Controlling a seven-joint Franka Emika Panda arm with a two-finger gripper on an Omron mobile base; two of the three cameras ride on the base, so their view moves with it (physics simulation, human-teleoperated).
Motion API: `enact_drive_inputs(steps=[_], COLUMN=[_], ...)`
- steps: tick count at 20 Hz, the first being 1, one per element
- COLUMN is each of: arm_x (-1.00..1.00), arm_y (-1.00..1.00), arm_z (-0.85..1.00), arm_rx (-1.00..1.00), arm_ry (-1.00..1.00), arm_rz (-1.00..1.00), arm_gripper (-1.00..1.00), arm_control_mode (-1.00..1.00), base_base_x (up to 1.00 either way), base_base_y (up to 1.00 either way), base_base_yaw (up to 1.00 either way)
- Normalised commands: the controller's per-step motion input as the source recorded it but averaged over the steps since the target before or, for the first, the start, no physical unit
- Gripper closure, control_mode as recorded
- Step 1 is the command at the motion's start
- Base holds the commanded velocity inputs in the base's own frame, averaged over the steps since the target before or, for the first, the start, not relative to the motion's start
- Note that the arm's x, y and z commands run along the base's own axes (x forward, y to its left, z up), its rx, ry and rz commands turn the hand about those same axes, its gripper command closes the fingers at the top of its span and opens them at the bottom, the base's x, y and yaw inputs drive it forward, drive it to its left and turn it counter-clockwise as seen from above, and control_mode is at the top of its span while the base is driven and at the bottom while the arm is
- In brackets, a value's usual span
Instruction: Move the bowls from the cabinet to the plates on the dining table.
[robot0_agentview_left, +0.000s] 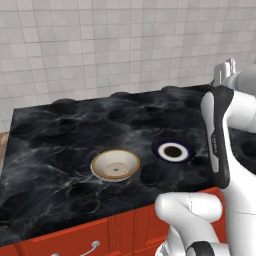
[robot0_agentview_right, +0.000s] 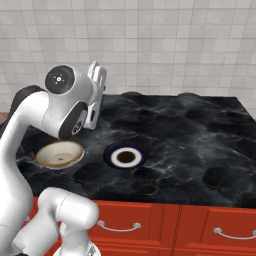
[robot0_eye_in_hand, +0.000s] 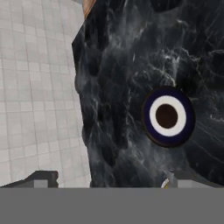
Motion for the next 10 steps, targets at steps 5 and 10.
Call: enact_drive_inputs(steps=[5, 10], arm_x=[-0.41, -0.63], arm_y=[-0.35, -0.03], arm_z=[0.44, 0.22], arm_rx=[-0.02, -0.06], arm_ry=[0.08, 0.01], arm_rz=[-0.07, -0.01], arm_gripper=[-1.0, -1.0], arm_control_mode=[-1.0, -1.0], base_base_x=[0.0, 0.0], base_base_y=[0.0, 0.0], base_base_yaw=[0.0, 0.0])
